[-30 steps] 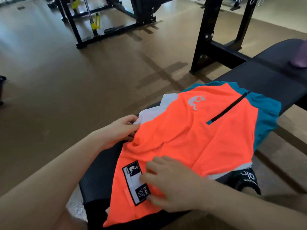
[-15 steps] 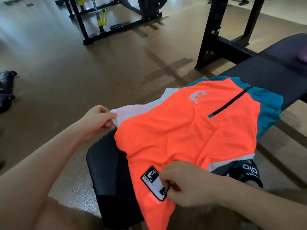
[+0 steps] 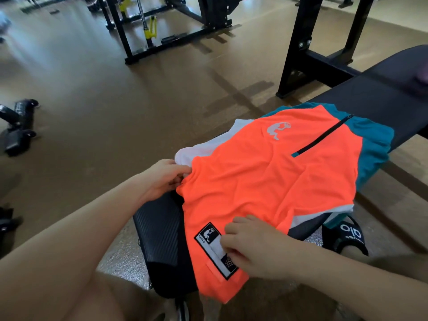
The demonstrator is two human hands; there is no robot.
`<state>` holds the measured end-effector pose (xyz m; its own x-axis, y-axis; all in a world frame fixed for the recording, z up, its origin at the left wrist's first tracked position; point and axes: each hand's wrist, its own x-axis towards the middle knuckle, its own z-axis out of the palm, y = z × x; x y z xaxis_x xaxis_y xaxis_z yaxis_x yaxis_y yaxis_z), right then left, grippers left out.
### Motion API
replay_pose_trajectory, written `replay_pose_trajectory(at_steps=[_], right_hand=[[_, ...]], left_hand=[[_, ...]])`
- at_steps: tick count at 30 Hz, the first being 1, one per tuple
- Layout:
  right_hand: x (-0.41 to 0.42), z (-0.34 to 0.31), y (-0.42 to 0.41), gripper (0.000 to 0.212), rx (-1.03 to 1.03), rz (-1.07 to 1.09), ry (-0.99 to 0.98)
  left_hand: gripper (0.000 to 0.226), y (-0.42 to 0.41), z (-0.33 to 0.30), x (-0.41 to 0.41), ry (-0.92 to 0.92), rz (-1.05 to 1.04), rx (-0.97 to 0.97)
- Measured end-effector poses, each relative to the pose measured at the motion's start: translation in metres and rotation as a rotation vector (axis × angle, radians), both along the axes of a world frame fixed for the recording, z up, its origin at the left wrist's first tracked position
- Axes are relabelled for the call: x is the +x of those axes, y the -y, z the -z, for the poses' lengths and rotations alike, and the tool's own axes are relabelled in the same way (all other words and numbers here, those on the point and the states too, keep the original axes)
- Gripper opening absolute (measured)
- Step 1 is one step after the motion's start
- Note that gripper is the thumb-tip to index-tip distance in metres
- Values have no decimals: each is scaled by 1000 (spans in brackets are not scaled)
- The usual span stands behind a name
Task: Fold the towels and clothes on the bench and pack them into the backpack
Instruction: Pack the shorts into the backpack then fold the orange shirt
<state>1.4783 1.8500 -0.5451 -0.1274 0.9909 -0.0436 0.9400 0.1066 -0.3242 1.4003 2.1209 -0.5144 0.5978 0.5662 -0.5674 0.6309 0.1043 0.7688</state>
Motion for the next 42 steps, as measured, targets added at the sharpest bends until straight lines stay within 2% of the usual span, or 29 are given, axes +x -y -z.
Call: replay_pose_trajectory(at_steps=[2, 4, 6, 9, 12, 13, 15, 16, 22, 26, 28, 31, 32, 34, 35, 37, 39, 41, 42], right_hand=[[11, 2, 0, 11, 29, 54, 12], [18, 3, -1, 11, 64, 103, 12], [21, 1, -2, 20, 92, 123, 24], [24, 0, -5, 37, 106, 123, 73], [28, 4, -4, 52, 32, 174, 134], [30, 5, -4, 54, 4, 197, 153], [34, 5, -3, 56, -50, 251, 189], [37, 5, -2, 58, -70, 280, 197], [40, 5, -4, 63, -105, 326, 206], [34, 5, -6, 58, -10, 302, 207], [37, 4, -7, 59, 11, 303, 211], [43, 3, -9, 59, 11, 318, 234], [44, 3, -10, 59, 2, 327, 232], [44, 3, -11, 59, -16, 346, 227], [43, 3, -12, 59, -13, 350, 230], [39, 4, -12, 56, 37, 339, 235], [29, 2, -13, 50, 130, 299, 204], [15, -2, -14, 41, 187, 228, 145], [6, -3, -14, 36, 202, 183, 120]], left_hand=[[17, 5, -2, 2, -4, 105, 125], [22, 9, -5, 2, 10, 119, 167], [30, 8, -10, 2, 43, 70, 164], [19, 1, -17, -3, 150, 25, 141], [17, -13, -22, -14, 176, 74, 240], [25, -19, -25, -18, 162, 108, 309], [43, -29, -29, -26, 54, 238, 483], [43, -33, -32, -31, -10, 284, 533], [49, -47, -42, -59, -170, 329, 288], [38, -47, -40, -74, -464, 536, 318], [35, -53, -39, -78, -388, 410, 381], [24, -61, -43, -82, -25, 3, 243], [23, -64, -42, -83, 28, -112, 267], [28, -67, -37, -89, -70, -246, 411], [38, -66, -34, -94, -150, -264, 419], [61, -61, -28, -105, -278, -231, 192], [73, -50, -25, -113, -338, -123, 30], [95, -42, -14, -114, -386, -88, 101], [98, -37, -8, -112, -428, -115, 189]])
